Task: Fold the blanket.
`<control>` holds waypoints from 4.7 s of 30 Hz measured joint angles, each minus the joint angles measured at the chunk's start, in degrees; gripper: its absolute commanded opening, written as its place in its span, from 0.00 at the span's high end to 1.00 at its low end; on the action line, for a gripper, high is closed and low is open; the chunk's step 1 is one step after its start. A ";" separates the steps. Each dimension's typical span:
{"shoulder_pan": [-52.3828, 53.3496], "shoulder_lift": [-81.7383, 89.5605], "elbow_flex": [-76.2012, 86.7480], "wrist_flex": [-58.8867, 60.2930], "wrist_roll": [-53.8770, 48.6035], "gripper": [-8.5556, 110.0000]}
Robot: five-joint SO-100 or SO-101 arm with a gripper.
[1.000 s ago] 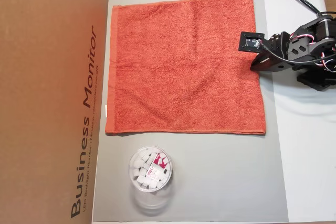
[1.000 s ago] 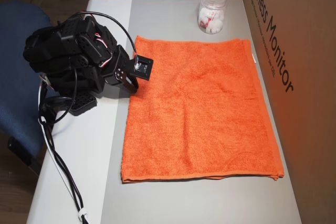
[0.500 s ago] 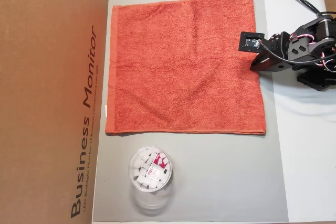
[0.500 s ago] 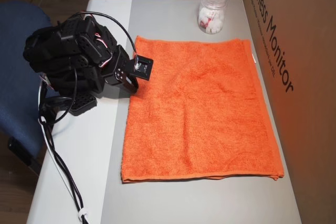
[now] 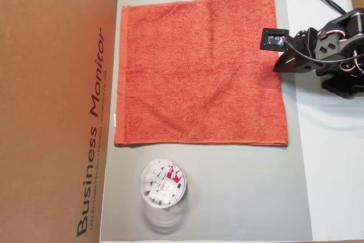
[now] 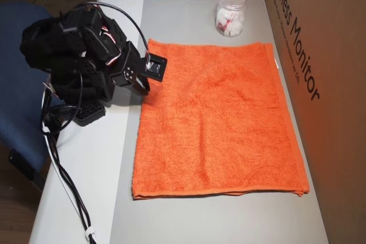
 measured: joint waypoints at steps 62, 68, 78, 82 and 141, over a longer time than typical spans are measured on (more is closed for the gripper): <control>46.05 -24.52 -47.02 16.00 25.31 0.92; 49.48 -34.72 -52.03 15.91 25.58 0.88; 52.03 -47.37 -57.48 15.73 25.58 0.79; 53.96 -51.06 -57.48 11.07 25.58 0.79; 48.78 -82.00 -40.78 -31.03 7.73 0.79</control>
